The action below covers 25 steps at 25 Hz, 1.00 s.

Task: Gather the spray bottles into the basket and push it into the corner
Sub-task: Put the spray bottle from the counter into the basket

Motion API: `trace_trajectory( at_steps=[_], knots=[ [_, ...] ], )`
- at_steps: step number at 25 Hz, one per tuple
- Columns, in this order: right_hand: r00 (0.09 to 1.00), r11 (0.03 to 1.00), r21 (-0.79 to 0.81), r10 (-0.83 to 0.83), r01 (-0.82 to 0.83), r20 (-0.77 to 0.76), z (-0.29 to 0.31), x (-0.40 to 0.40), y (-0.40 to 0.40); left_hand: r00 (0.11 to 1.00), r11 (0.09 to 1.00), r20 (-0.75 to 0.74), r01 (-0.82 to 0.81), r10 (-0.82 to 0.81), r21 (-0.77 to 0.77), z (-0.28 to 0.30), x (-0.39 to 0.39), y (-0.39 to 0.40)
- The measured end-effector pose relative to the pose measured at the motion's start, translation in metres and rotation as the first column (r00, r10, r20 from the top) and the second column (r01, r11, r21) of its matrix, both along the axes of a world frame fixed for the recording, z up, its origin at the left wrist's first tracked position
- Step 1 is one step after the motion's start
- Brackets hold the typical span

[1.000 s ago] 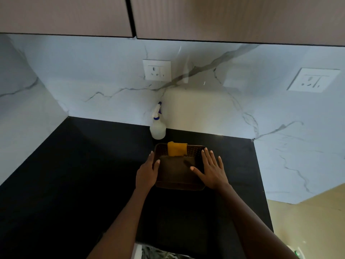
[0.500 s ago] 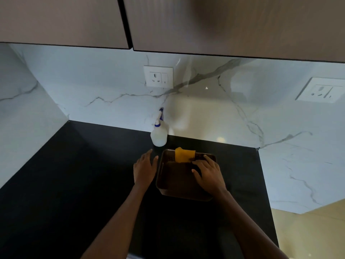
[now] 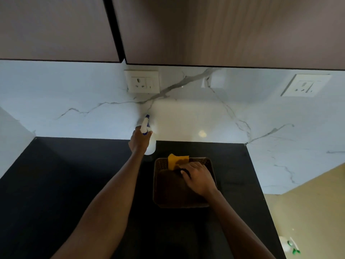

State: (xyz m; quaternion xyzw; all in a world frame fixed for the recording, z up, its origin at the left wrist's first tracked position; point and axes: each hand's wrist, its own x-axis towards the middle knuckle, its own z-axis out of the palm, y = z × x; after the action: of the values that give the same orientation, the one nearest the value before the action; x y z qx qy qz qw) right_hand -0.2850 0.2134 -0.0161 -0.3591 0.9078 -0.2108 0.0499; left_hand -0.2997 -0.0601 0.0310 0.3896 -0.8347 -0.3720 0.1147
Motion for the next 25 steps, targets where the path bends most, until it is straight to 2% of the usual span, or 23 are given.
trace_trajectory(
  at_steps=[5,15,18,21,25],
  knots=[
    [0.995,0.995,-0.028,-0.097,0.097,0.005,-0.003,-0.004,0.014,0.999,0.999,-0.034,0.02,-0.021,-0.044,-0.005,0.001,-0.007],
    [0.987,0.97,-0.182,-0.159,0.16,0.019,0.038,-0.01,-0.029,0.935,0.963,-0.297,0.12,-0.191,-0.242,0.039,0.041,0.006],
    [0.987,0.973,-0.168,-0.163,0.16,-0.001,0.051,-0.008,-0.049,0.924,0.931,-0.277,0.169,-0.264,-0.325,0.051,0.053,0.025],
    [0.992,0.984,-0.13,-0.126,0.121,-0.028,0.052,-0.003,-0.054,0.931,0.882,-0.18,0.221,-0.317,-0.415,0.053,0.061,0.05],
    [0.996,0.998,-0.016,-0.056,0.055,-0.076,0.037,0.01,-0.046,0.939,0.881,-0.11,0.26,-0.326,-0.396,0.042,0.074,0.078]
  ],
)
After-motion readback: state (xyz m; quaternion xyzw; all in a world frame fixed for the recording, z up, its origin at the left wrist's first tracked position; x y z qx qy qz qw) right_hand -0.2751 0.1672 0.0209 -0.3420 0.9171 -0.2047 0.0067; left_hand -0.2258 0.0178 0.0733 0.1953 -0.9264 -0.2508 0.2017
